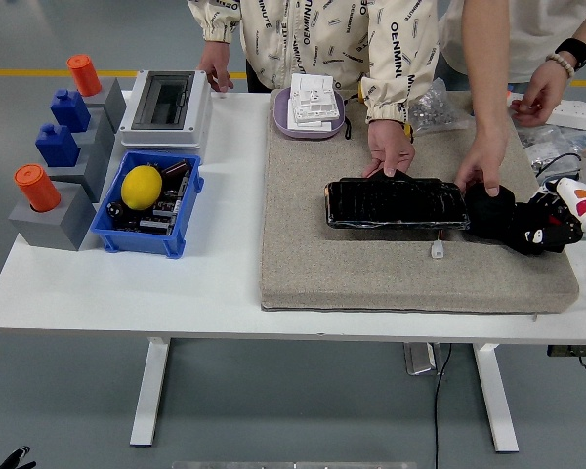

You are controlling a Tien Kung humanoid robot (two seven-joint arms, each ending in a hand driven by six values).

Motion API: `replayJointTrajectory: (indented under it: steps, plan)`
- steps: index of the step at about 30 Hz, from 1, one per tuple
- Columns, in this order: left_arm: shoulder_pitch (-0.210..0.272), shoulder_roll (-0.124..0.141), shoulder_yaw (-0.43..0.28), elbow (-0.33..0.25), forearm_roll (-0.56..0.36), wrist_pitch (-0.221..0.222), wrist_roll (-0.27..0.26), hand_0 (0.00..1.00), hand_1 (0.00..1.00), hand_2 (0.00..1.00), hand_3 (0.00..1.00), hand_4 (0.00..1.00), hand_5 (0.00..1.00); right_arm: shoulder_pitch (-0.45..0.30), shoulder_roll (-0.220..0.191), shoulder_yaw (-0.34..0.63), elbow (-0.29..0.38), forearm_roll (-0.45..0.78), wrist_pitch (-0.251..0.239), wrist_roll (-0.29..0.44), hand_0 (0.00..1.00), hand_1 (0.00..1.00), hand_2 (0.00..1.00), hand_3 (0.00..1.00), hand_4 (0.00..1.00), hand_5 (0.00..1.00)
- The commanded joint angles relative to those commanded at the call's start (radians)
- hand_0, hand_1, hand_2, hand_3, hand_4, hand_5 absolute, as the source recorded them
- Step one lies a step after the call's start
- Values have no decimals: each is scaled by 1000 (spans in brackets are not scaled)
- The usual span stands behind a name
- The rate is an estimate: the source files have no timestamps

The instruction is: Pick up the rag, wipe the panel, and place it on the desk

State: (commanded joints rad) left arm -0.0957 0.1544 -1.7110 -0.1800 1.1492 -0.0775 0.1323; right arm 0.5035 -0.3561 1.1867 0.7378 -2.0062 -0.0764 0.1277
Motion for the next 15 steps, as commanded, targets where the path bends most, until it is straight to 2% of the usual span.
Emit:
replayJointTrajectory:
  steps: [3, 4, 7, 9, 10, 15]
  plan:
    - [-1, -1, 0, 0, 0, -1, 0, 725, 716, 767, 626, 694, 580, 0, 0, 3, -2, -7, 30, -12, 528, 572, 657, 579, 998, 239]
    - [-1, -1, -1, 0, 1, -1, -1, 726, 716, 767, 627, 694, 580, 0, 0, 4, -3, -8, 37, -14, 682, 658, 742, 757, 998, 358]
    - [-2, -2, -3, 0, 2, 0, -1, 726, 716, 767, 627, 694, 580, 2, 0, 6, -4, -17, 70, -28, 682, 658, 742, 757, 998, 358]
    - [-2, -2, -3, 0, 1, -1, -2, 726, 716, 767, 627, 694, 580, 3, -1, 8, -4, -17, 76, -30, 682, 658, 742, 757, 998, 358]
    - [-3, -2, -3, 0, 1, -1, -1, 725, 716, 767, 627, 694, 581, 4, -1, 10, -4, -18, 78, -31, 744, 692, 778, 779, 998, 424]
    - [-2, -2, -4, 0, 2, 0, -1, 725, 716, 767, 627, 694, 581, 10, -4, 14, -4, -23, 93, -37, 744, 692, 778, 779, 998, 424]
